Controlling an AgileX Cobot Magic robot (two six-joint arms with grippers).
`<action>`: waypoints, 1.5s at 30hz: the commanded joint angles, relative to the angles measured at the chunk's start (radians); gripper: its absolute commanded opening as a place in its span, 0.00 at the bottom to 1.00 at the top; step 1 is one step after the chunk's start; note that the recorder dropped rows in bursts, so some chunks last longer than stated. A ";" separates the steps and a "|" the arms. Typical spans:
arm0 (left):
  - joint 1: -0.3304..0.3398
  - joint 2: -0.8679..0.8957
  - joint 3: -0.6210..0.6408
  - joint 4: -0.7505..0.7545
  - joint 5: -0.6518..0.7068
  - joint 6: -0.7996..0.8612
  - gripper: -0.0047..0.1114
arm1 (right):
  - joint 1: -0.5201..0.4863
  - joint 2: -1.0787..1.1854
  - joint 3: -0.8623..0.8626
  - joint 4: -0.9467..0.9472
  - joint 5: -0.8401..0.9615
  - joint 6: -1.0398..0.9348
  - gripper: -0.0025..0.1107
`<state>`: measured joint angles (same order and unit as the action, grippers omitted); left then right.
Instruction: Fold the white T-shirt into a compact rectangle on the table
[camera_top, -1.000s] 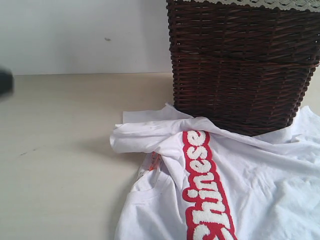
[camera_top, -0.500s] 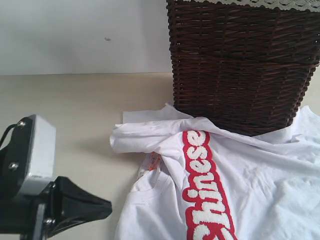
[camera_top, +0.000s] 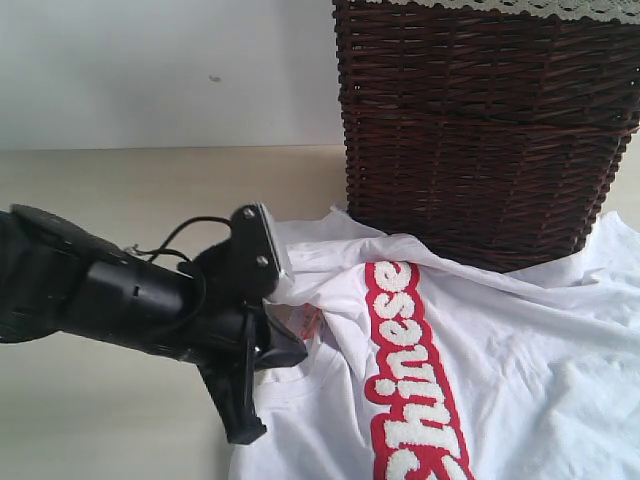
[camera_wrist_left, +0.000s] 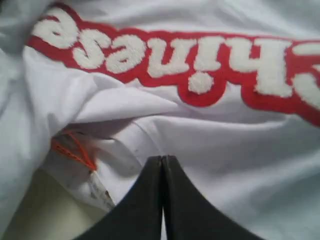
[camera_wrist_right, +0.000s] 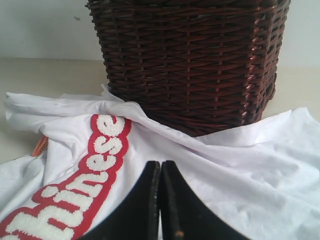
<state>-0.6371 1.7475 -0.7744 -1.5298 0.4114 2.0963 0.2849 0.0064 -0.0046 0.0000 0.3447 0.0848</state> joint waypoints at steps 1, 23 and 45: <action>-0.031 0.126 -0.054 0.108 -0.038 0.002 0.04 | -0.005 -0.006 0.005 0.000 -0.005 -0.005 0.02; 0.040 0.018 0.170 0.133 -0.303 0.002 0.04 | -0.005 -0.006 0.005 0.013 -0.003 -0.005 0.02; 0.077 0.044 -0.061 -0.055 -0.148 0.000 0.04 | -0.005 -0.006 0.005 0.013 -0.003 -0.005 0.02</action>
<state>-0.5623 1.7290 -0.7868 -1.6169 0.2995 2.0968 0.2849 0.0064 -0.0046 0.0116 0.3447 0.0848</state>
